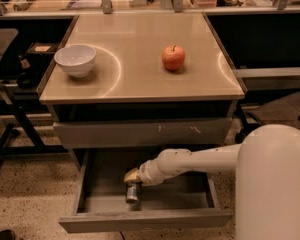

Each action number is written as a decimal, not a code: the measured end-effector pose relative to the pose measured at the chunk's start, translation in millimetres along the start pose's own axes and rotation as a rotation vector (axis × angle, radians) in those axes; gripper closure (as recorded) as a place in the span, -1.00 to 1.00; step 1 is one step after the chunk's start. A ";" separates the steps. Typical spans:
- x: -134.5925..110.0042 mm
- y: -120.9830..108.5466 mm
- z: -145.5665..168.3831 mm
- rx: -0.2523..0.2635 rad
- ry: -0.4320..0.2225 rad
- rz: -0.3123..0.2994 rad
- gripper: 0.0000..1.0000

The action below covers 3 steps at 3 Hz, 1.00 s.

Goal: Place redbull can into middle drawer

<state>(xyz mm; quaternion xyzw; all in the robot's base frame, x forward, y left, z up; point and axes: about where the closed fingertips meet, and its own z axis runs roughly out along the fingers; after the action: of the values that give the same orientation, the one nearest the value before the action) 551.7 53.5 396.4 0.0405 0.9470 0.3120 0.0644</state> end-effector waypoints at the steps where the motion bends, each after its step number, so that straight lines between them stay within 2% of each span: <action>1: -2.8 -10.1 10.9 0.012 -0.004 0.012 1.00; 3: -5.3 -25.2 22.7 0.030 -0.024 0.037 1.00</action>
Offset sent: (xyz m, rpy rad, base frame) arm 0.0132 -0.0088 -0.0380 -0.0274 -0.0001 -0.0538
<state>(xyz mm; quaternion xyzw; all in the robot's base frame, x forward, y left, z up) 559.4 45.9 363.8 0.0625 0.9499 0.2982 0.0692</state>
